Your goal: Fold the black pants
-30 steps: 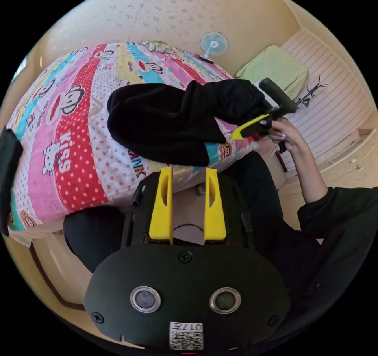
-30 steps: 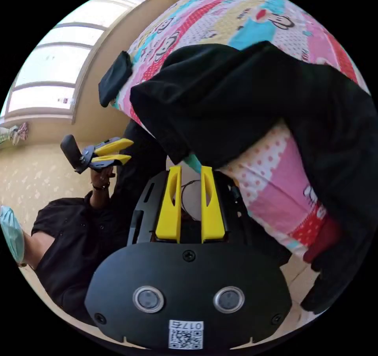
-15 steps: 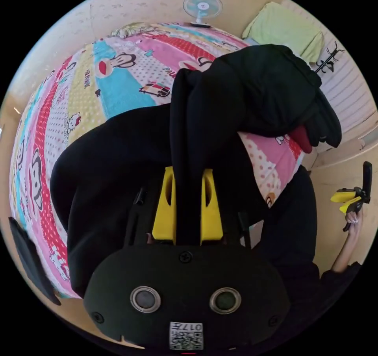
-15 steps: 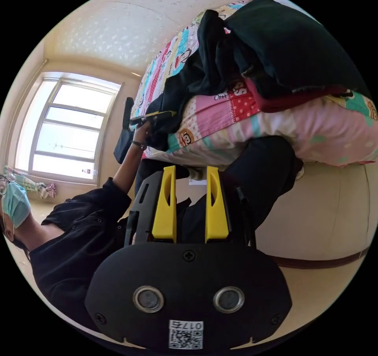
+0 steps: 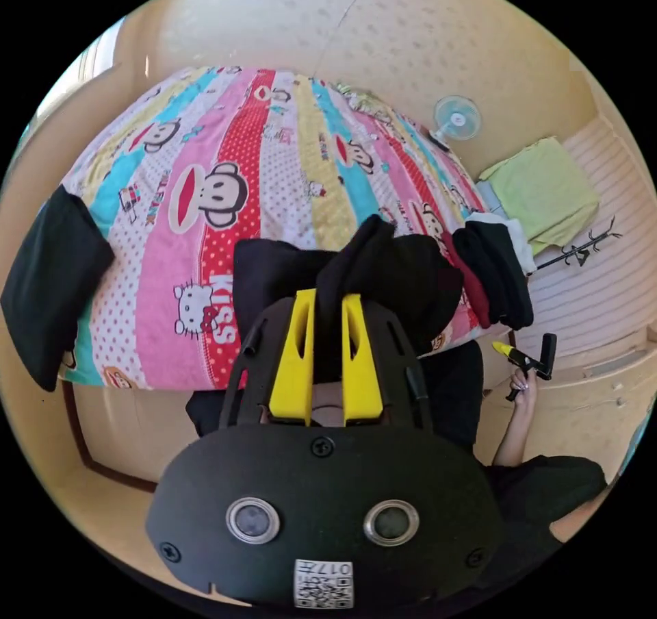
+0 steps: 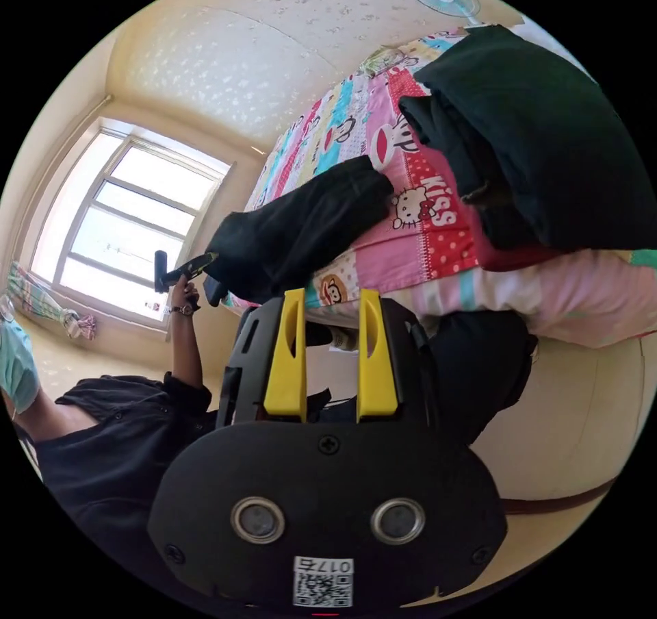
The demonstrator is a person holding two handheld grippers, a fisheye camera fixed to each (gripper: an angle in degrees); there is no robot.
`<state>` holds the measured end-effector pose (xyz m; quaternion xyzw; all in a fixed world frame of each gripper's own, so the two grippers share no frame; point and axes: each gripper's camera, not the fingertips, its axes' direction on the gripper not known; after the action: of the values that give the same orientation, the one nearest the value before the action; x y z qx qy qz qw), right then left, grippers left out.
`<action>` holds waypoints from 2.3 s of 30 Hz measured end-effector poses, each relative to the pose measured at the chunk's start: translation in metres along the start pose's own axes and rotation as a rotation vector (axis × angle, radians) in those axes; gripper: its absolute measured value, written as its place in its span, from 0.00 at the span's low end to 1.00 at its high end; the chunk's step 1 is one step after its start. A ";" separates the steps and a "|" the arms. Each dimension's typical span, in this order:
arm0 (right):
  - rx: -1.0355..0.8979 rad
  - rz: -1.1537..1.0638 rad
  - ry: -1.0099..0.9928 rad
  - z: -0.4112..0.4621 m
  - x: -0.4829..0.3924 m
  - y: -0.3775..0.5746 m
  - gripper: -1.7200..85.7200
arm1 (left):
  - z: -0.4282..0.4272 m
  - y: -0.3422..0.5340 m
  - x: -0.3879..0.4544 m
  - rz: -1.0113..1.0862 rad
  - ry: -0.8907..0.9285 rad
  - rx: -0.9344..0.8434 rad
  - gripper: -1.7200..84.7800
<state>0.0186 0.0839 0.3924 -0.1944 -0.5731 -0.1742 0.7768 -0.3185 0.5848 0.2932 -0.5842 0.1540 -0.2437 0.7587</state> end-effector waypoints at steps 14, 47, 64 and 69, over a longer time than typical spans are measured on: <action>-0.057 0.038 -0.200 0.027 0.044 -0.006 0.17 | 0.171 -0.028 0.307 0.622 0.076 -0.114 0.20; -0.011 0.119 -0.310 0.066 0.080 -0.031 0.19 | 0.359 0.079 0.340 0.659 -0.246 -0.076 0.07; 0.412 0.157 -0.032 0.080 0.047 -0.030 0.28 | 0.102 0.155 0.271 0.401 0.195 0.374 0.07; 0.437 0.031 -0.134 0.098 0.045 -0.003 0.26 | 0.060 0.198 0.283 0.453 0.239 0.410 0.07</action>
<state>-0.0508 0.1285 0.4621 -0.0414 -0.6447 -0.0208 0.7630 -0.0135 0.5174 0.1340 -0.3375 0.3159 -0.1614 0.8719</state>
